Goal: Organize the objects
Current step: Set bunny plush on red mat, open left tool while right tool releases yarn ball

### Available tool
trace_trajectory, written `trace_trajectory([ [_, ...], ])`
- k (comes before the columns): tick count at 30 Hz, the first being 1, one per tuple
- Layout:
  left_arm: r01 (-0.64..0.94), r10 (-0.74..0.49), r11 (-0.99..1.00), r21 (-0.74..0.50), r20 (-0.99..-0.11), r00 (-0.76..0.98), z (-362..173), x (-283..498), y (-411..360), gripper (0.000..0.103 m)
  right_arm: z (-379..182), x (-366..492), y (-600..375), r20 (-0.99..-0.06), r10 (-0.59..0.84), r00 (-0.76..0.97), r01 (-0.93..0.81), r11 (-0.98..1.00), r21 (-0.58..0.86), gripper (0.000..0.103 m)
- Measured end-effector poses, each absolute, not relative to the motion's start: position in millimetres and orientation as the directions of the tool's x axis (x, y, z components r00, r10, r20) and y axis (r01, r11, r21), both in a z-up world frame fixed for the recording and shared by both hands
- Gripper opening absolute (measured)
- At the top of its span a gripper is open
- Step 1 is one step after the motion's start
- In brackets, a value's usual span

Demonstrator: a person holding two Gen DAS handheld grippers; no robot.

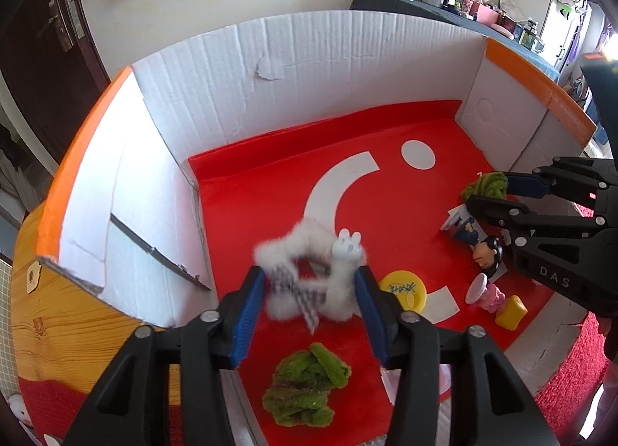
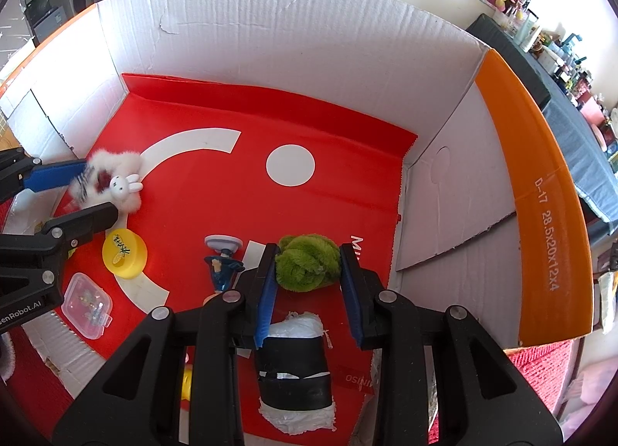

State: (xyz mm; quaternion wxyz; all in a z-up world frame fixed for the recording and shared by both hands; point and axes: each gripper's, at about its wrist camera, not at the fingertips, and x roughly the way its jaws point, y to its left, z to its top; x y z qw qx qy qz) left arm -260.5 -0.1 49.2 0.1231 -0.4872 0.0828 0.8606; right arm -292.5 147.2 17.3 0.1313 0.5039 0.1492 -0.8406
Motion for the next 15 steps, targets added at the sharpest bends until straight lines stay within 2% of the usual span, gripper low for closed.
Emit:
trace_trajectory([
  [15, -0.297, 0.142, -0.955, 0.014, -0.857, -0.496, 53.2, -258.9, -5.5, 0.053, 16.5, -299.3, 151.6, -0.887, -0.083, -0.454, 0.370, -0.923, -0.103, 0.030],
])
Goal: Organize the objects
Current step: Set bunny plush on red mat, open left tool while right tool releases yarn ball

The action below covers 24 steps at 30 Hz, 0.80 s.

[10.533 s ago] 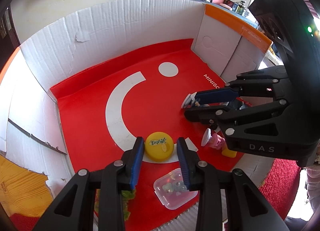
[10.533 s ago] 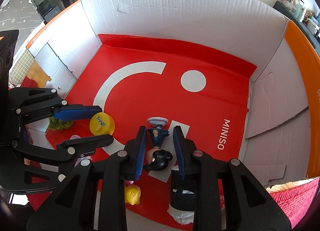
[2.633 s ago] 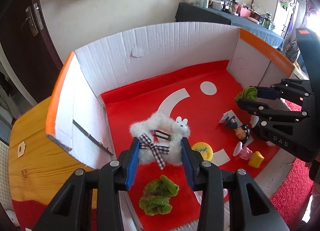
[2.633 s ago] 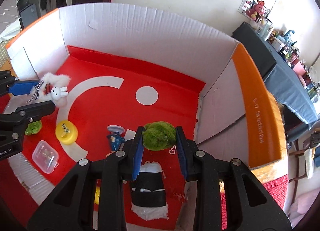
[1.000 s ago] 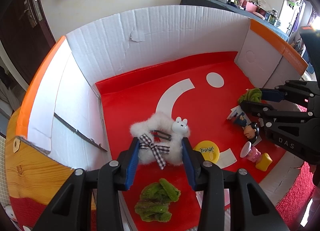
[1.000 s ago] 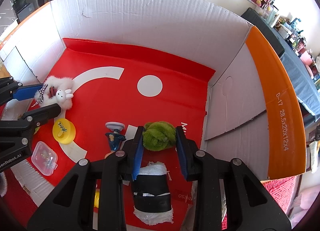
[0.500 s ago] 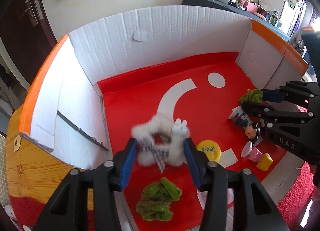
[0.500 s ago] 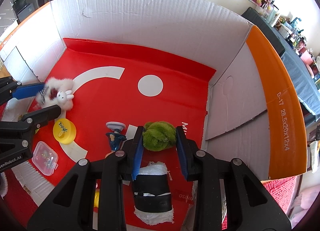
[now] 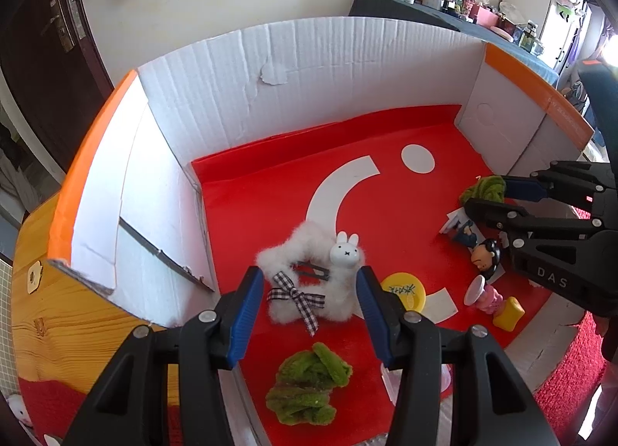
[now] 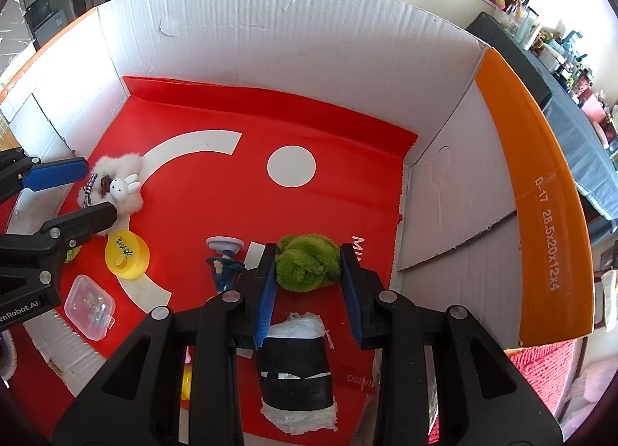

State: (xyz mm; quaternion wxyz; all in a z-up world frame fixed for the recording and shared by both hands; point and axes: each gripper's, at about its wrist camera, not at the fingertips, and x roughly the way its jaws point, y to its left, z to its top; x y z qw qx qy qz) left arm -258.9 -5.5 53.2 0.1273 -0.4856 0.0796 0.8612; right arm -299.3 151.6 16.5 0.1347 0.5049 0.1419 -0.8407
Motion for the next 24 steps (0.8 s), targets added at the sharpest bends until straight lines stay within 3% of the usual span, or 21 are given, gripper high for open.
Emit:
trace_trajectory([
  [14, -0.300, 0.149, -0.954, 0.008, -0.856, -0.495, 52, -260, -1, 0.053, 18, -298, 152, -0.885, -0.093, -0.455, 0.366, -0.926, -0.091, 0.031],
  [19, -0.302, 0.154, -0.953, 0.004, -0.854, -0.497, 55, -256, -3, 0.055, 19, -298, 151, -0.886, -0.112, -0.450, 0.376, -0.924, -0.074, 0.040],
  [24, -0.303, 0.158, -0.953, 0.001, -0.852, -0.499, 57, -256, -1, 0.055, 21, -290, 145, -0.882, -0.110, -0.458, 0.379, -0.922, -0.082, 0.042],
])
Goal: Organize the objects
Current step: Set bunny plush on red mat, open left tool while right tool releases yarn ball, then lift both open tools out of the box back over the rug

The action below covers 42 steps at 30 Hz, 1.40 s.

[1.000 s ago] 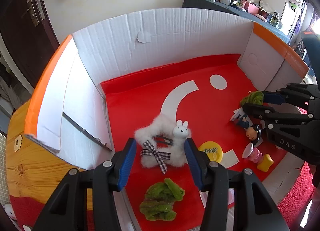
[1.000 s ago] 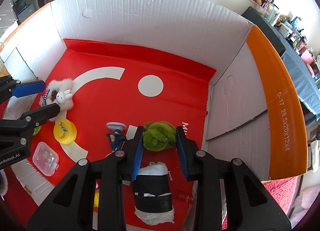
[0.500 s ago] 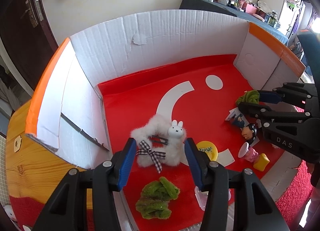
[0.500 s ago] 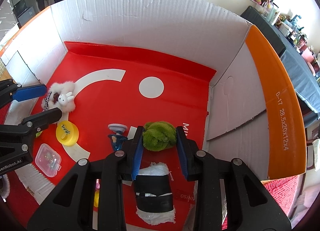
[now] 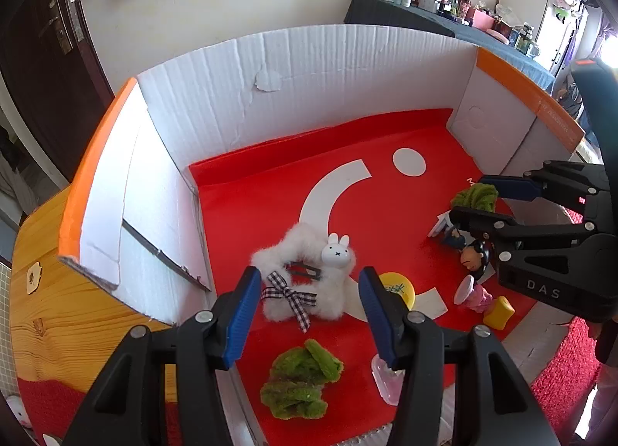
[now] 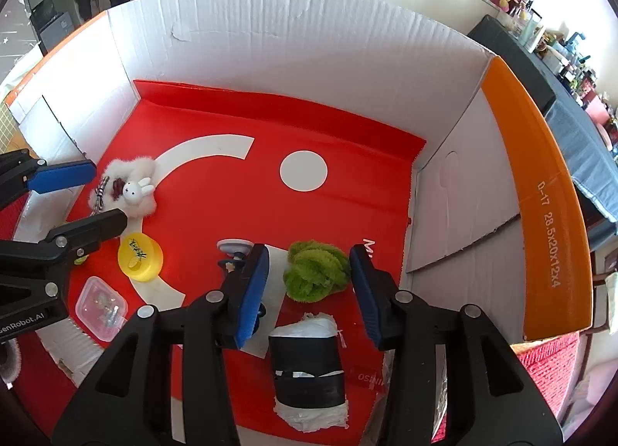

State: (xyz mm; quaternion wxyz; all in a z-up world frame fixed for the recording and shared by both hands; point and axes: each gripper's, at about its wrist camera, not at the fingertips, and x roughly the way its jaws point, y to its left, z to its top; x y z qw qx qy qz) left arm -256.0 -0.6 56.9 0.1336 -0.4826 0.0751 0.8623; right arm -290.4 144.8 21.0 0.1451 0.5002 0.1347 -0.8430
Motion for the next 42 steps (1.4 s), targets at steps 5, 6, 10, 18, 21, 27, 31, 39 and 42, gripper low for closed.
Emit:
trace_trajectory([
  [5, -0.304, 0.162, -0.953, -0.003, -0.852, -0.498, 57, -256, -1, 0.055, 23, -286, 144, -0.880, -0.109, -0.462, 0.380, -0.921, -0.085, 0.043],
  [6, -0.304, 0.163, -0.953, -0.004, -0.852, -0.498, 58, -256, 0, 0.055, 24, -286, 143, -0.880, -0.108, -0.463, 0.380, -0.921, -0.086, 0.044],
  [10, -0.305, 0.168, -0.952, -0.010, -0.851, -0.498, 59, -254, 0, 0.055, 26, -282, 142, -0.877, -0.106, -0.468, 0.381, -0.920, -0.092, 0.046],
  [18, -0.308, 0.180, -0.951, -0.017, -0.840, -0.511, 68, -245, -1, 0.055, 36, -272, 142, -0.867, -0.110, -0.487, 0.382, -0.919, -0.098, 0.048],
  [21, -0.310, 0.184, -0.951, -0.017, -0.835, -0.519, 72, -240, 0, 0.055, 41, -267, 142, -0.861, -0.114, -0.496, 0.383, -0.918, -0.099, 0.048],
  [27, -0.309, 0.193, -0.951, -0.020, -0.819, -0.541, 82, -227, 0, 0.055, 55, -255, 144, -0.843, -0.131, -0.523, 0.387, -0.917, -0.098, 0.051],
  [31, -0.307, 0.199, -0.952, -0.022, -0.805, -0.559, 89, -217, -1, 0.059, 65, -244, 144, -0.828, -0.144, -0.542, 0.391, -0.916, -0.096, 0.052],
  [39, -0.298, 0.212, -0.954, -0.032, -0.774, -0.597, 103, -192, -4, 0.060, 83, -216, 145, -0.791, -0.183, -0.584, 0.404, -0.911, -0.087, 0.057],
  [42, -0.292, 0.210, -0.956, -0.027, -0.756, -0.620, 106, -180, -5, 0.063, 88, -204, 146, -0.775, -0.196, -0.600, 0.407, -0.910, -0.085, 0.058],
])
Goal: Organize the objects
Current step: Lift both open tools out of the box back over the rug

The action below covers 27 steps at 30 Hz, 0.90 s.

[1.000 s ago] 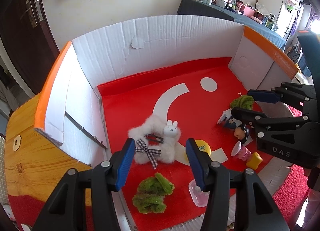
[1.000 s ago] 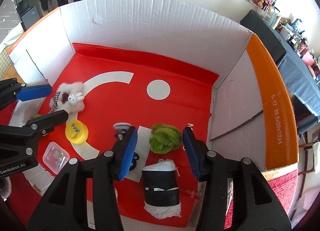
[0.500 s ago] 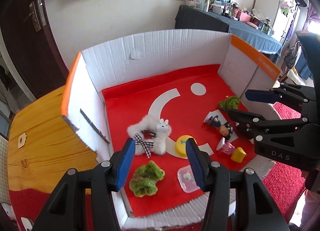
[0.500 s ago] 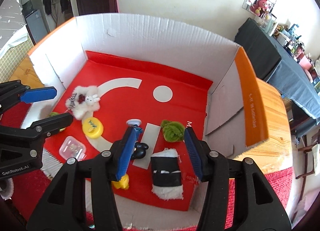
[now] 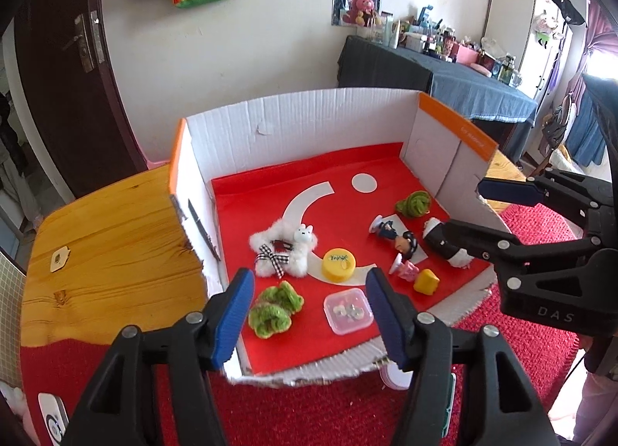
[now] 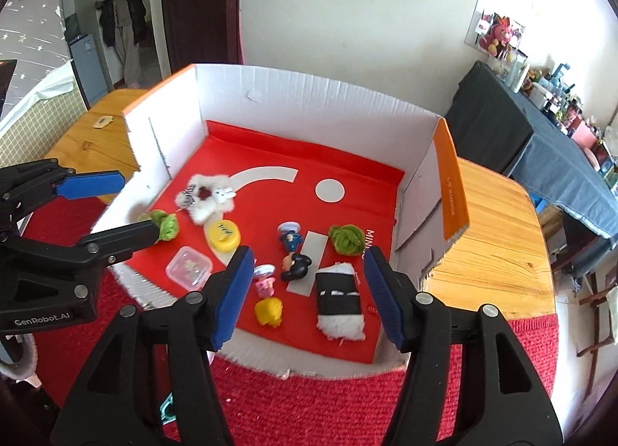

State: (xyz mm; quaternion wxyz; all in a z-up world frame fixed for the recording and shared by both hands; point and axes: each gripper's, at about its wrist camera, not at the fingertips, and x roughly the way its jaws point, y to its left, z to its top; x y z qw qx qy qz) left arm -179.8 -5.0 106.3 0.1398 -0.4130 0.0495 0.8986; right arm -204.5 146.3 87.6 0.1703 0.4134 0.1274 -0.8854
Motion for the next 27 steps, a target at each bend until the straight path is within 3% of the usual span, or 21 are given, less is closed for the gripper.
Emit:
trace_trajectory([
  [14, -0.283, 0.260, -0.955, -0.087, -0.704, -0.661, 100, -128, -12, 0.072, 91, -146, 164, -0.689, -0.273, -0.671, 0.387, -0.922, -0.012, 0.067],
  [16, -0.276, 0.259, -0.957, -0.092, -0.701, -0.664, 95, -120, -13, 0.072, 89, -136, 169, -0.675, -0.289, -0.679, 0.379, -0.925, 0.014, 0.072],
  [27, -0.241, 0.274, -0.959, -0.148, -0.696, -0.664, 64, -83, -18, 0.080, 56, -94, 176, -0.655, -0.310, -0.690, 0.355, -0.933, 0.068, 0.074],
])
